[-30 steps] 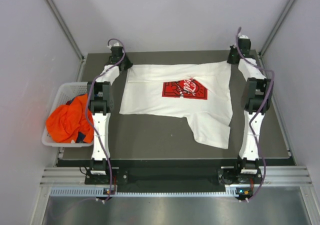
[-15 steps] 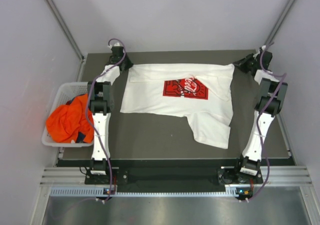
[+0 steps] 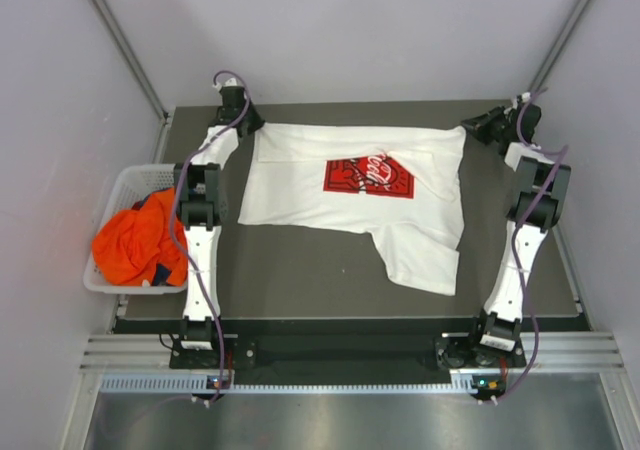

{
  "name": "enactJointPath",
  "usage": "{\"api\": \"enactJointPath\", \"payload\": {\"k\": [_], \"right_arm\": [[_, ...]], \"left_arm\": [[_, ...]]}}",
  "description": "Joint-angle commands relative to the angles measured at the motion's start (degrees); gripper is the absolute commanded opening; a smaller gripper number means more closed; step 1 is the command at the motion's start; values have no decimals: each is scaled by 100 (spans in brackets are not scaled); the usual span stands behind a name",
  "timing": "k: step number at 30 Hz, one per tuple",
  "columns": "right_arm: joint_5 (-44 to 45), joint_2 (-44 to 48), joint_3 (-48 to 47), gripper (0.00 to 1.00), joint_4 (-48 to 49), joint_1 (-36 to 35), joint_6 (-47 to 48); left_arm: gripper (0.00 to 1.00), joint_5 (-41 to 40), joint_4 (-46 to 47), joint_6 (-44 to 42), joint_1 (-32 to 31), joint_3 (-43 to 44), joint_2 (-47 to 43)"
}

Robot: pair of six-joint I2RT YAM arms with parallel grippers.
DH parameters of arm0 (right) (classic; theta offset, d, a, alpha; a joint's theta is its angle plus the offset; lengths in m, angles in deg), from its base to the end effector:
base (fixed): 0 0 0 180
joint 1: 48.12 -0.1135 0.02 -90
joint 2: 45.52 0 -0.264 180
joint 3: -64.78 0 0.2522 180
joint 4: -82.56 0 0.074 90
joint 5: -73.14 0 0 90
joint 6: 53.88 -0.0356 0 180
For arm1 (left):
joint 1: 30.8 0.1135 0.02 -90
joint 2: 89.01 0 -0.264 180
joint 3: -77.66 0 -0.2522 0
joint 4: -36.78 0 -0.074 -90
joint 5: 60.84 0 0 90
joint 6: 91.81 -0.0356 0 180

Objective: Fold and stack the t-shirts
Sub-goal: Fold the tshirt

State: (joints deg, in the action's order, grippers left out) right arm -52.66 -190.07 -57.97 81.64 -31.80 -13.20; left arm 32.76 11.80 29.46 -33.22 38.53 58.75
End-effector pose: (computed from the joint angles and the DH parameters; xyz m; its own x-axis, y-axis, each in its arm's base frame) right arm 0.5472 -0.1385 0.1332 -0.4615 0.7760 -0.4299 0.0921 0.5239 0.8468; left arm 0.5861 -0.0270 0.1662 -0.5004 -0.4974 -0.7087 -0.1923 0.8619 -0.4692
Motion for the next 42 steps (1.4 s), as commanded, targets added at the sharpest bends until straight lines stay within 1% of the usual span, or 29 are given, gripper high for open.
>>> {"api": "enactJointPath", "payload": {"k": [1,2,3,4,5,6,7,8,9,10,11,15,16,18,19,20,22,24,25,26,27,30,33,36,37,38,40,41,42], "right_arm": [[124,207,44,15,159,21,62],[273,417,123,20,44,29,272],[344,532,176,23,-44,30,387],[406,655,237,29,-254,30,579],[572,926,368,32,-378,21,668],[660,1077,439,33,-570,29,748],[757,1226,527,38,-737,21,931],[949,1549,632,39,-1079,12,1011],[1047,1735,938,41,-1178,-5,1090],[1152,1937,1132,45,-1257,-14,1248],[1406,2322,1456,47,-1571,-41,1336],[2040,3072,1942,52,-2538,-137,1715],[2137,3212,2073,55,-2645,-164,1846],[2514,3556,2408,56,-3074,-295,2022],[2629,3731,2661,56,-3208,-365,2110],[2612,3828,2812,55,-3313,-366,2146],[2612,4056,3137,53,-3525,-462,2190],[2656,4425,3603,49,-3648,-585,2207],[2682,4549,3761,43,-3735,-638,2216],[2735,4750,4032,40,-3762,-699,2225],[2770,4822,4139,39,-3806,-865,2225],[2823,4954,4491,29,-3894,-1200,2287],[2919,5042,4816,25,-3903,-1420,2260],[3296,5121,5071,22,-4113,-1438,2242],[3724,5130,5133,22,-4227,-1438,2277],[3946,5147,5159,21,-4446,-1421,2321],[4324,5252,5352,23,-4474,-1403,2506],[4370,5296,5423,23,-4475,-1377,2532],[4387,5332,5502,23,-4431,-1351,2550]], "left_arm": [[0,-114,77,11,127,376,-37],[1,-35,24,11,145,463,-89],[6,9,-63,-6,154,499,-125],[15,27,-90,-15,171,499,-177],[25,45,-91,-33,171,473,-308],[38,97,-117,-85,197,464,-362],[44,132,-178,-129,198,464,-423],[48,167,-248,-164,198,464,-546],[51,194,-310,-243,198,412,-608],[52,220,-441,-279,198,342,-687],[53,264,-468,-296,198,263,-870],[53,528,-652,-402,171,-492,-1503],[53,528,-723,-411,145,-816,-1635],[52,555,-750,-472,22,-1265,-2083],[52,502,-758,-498,-91,-1703,-2381],[51,510,-767,-551,-162,-1890,-2523],[51,328,-881,-639,-320,-2398,-2882],[50,177,-926,-727,-575,-2795,-3138],[50,142,-908,-727,-645,-2980,-3244],[50,133,-899,-719,-803,-3373,-3437],[49,80,-890,-710,-883,-3542,-3525],[48,-148,-916,-622,-1103,-4184,-3781],[48,-114,-1074,-350,-1121,-4659,-3930],[48,-263,-1075,-191,-1130,-5115,-4045],[48,-289,-1101,-156,-1121,-5204,-4115],[48,-307,-1145,-104,-1121,-5301,-4150],[46,-45,-1329,89,-1147,-5503,-4333],[45,87,-1278,142,-1199,-5634,-4465],[45,-16,-1216,195,-1278,-5792,-4623]]}}
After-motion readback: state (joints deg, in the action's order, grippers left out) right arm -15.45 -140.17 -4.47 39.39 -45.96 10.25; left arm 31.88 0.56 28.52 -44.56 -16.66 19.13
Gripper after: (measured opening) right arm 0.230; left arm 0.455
